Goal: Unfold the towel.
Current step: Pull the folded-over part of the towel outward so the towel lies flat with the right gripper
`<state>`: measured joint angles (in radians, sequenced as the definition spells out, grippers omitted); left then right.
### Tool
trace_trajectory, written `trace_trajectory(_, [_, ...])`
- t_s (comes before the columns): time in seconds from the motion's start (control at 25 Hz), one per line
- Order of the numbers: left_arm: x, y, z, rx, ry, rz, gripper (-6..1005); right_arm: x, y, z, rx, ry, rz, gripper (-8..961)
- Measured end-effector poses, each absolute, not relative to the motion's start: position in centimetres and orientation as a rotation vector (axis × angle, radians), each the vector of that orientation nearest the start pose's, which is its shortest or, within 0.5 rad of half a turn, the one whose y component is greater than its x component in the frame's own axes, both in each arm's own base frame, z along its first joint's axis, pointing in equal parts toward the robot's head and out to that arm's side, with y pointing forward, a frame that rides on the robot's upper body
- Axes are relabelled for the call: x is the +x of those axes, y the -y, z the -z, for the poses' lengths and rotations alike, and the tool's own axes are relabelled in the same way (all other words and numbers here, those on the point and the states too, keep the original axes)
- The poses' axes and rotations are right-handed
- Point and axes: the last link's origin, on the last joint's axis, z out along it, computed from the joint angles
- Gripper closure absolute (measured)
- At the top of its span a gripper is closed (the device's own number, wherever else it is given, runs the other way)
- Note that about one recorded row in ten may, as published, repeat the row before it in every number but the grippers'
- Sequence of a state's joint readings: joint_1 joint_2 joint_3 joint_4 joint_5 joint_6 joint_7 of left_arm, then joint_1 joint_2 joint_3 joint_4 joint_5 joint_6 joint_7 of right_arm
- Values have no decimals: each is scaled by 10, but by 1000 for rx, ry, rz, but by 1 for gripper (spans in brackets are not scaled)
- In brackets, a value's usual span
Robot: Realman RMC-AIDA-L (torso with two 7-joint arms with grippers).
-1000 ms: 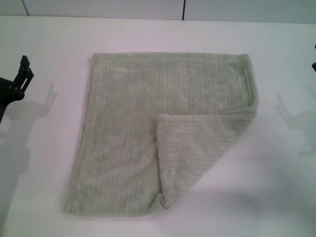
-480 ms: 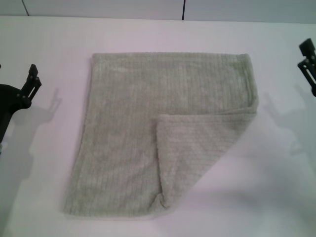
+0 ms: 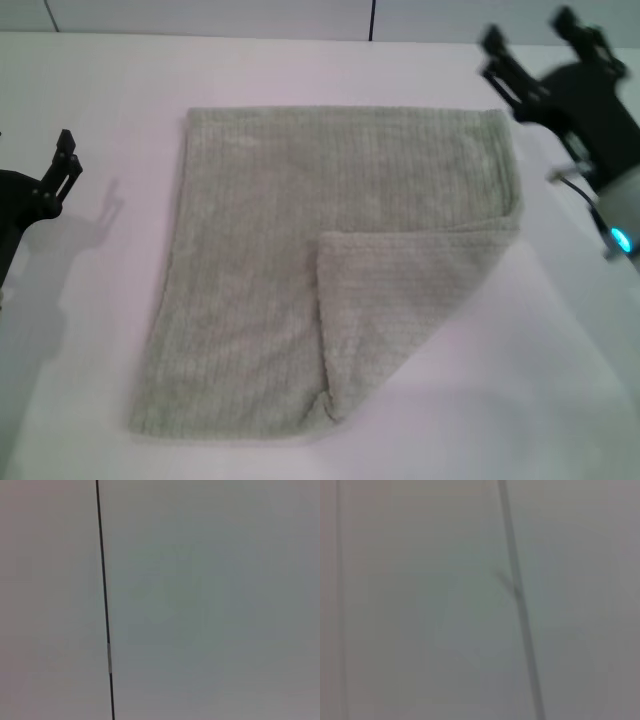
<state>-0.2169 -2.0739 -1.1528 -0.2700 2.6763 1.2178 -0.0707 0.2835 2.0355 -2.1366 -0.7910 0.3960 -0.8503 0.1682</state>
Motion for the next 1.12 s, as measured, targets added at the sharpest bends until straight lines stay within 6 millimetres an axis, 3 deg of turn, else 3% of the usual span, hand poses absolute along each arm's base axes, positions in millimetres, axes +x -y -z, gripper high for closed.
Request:
trace_trajectory(0.04, [-355,-277,5,-1571,472,620,156,218,-339,45,-1850,-470,-957,120])
trace_trajectory(0.08, [-355,-278,5,-1570,472,619,156,196,-351,50,-1933,-495,-890,120])
trace_trajectory(0.12, [-355,-278,5,-1570,472,619,156,196,-351,50,-1933,-495,-890,120])
trace_trajectory(0.24, [-356,-280,5,-1570,478,612,156,167,-366,53,-2017,-537,-767,120])
trace_trajectory(0.28, [-356,-280,5,-1570,478,612,156,146,-373,49,-2052,-569,-692,120])
trace_trajectory(0.32, [-356,-280,5,-1570,478,612,156,146,-373,49,-2052,-569,-692,120])
trace_trajectory(0.4, [-356,-281,5,-1569,477,609,156,114,-379,36,-2096,-599,-556,120])
trace_trajectory(0.44, [-356,-281,5,-1569,477,609,156,114,-379,36,-2096,-599,-556,120])
trace_trajectory(0.48, [-356,-281,5,-1569,477,609,156,95,-381,25,-2124,-621,-435,121])
trace_trajectory(0.6, [-352,-285,4,-1571,462,618,155,82,-383,14,-2139,-642,-316,121])
trace_trajectory(0.68, [-348,-285,4,-1584,437,633,155,62,-385,-1,-2206,-664,-166,121])
trace_trajectory(0.76, [-348,-285,4,-1584,434,636,155,59,-384,-2,-2232,-676,-143,121])
trace_trajectory(0.88, [-348,-285,4,-1587,442,639,155,35,-380,-12,-2377,-726,-43,121])
trace_trajectory(1.12, [-346,-283,9,-1608,461,662,155,17,-366,-9,-2482,-727,122,121])
